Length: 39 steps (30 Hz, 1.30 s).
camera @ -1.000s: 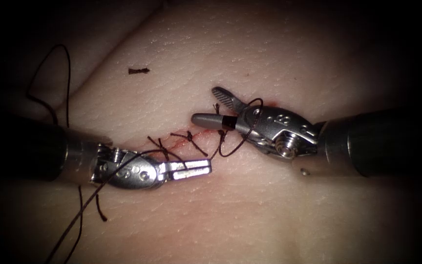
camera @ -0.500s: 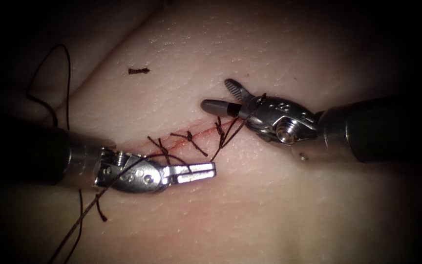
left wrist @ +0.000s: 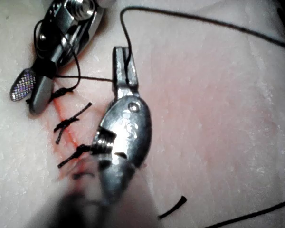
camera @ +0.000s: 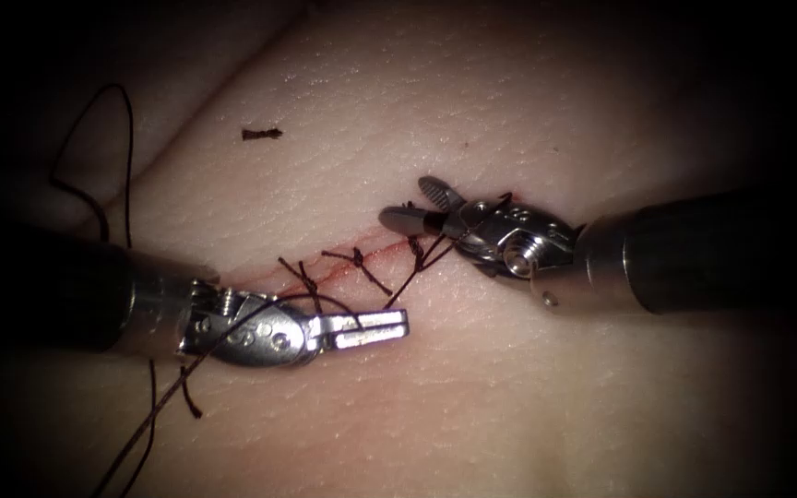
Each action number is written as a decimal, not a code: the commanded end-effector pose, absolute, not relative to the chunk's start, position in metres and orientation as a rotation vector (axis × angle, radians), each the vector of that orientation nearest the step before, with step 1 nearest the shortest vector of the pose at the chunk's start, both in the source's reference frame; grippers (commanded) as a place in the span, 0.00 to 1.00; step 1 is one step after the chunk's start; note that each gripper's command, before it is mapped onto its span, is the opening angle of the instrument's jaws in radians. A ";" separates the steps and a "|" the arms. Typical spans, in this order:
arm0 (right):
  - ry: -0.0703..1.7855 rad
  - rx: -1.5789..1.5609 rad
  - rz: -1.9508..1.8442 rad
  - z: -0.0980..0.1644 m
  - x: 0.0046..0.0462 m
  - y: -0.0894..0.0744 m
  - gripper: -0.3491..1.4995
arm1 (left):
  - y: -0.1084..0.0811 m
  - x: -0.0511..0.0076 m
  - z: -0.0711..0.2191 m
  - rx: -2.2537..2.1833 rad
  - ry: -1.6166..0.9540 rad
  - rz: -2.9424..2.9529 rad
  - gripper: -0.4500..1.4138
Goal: Wound Closure
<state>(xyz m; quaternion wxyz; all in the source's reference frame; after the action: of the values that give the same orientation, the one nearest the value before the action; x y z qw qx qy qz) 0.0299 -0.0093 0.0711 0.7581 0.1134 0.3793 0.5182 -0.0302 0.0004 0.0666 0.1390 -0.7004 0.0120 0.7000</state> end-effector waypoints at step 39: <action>0.993 0.185 1.001 0.067 0.0309 -0.010 0.00 | 0.005 -0.0241 0.069 -1.873 0.012 2.088 0.00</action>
<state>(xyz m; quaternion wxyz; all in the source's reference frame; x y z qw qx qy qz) 0.0302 -0.0088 0.0668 0.7575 0.0836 0.4555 0.4601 -0.0236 0.0058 0.0682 0.1677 -0.6586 0.0064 0.7336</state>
